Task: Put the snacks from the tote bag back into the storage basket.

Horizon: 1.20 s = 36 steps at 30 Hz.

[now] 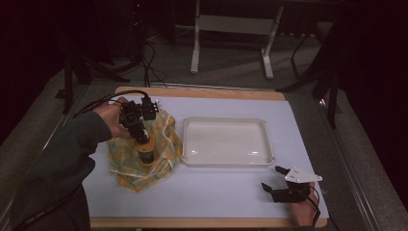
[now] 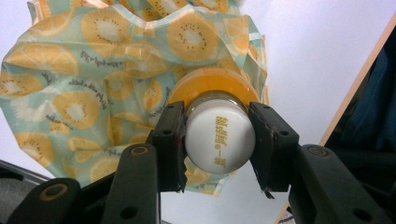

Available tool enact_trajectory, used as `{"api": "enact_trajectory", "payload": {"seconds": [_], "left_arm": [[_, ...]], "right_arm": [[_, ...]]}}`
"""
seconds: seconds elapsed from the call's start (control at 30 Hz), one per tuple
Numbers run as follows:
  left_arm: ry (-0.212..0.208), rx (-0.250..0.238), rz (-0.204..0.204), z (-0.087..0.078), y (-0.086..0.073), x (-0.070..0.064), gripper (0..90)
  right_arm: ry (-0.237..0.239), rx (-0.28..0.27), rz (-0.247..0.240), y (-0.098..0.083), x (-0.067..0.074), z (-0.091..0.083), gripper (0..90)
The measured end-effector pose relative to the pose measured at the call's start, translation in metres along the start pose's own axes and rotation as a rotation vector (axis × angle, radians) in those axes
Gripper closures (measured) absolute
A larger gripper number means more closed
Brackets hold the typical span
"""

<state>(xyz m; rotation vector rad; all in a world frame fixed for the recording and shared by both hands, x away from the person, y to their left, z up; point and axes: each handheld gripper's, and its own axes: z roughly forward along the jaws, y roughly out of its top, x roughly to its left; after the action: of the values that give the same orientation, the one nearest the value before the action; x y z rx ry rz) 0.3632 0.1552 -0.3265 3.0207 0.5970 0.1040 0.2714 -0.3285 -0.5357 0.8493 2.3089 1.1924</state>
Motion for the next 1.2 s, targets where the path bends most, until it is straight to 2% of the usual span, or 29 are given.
{"api": "enact_trajectory", "payload": {"seconds": [0.3,0.37,0.63,1.2], "left_arm": [[0.005,-0.002,0.009,-0.013,0.000,-0.002,58.8],[0.000,-0.015,0.019,-0.018,0.001,-0.003,58.8],[0.008,-0.015,0.043,-0.029,0.010,-0.008,58.8],[-0.001,-0.025,0.088,-0.038,0.026,-0.016,58.9]], "right_arm": [[0.000,-0.002,0.000,0.000,0.000,0.000,14.3],[0.000,-0.002,0.001,0.000,0.000,0.000,14.3],[0.001,-0.006,0.000,0.000,0.000,-0.001,14.3],[0.001,-0.005,0.001,0.000,0.000,-0.001,14.3]]}}
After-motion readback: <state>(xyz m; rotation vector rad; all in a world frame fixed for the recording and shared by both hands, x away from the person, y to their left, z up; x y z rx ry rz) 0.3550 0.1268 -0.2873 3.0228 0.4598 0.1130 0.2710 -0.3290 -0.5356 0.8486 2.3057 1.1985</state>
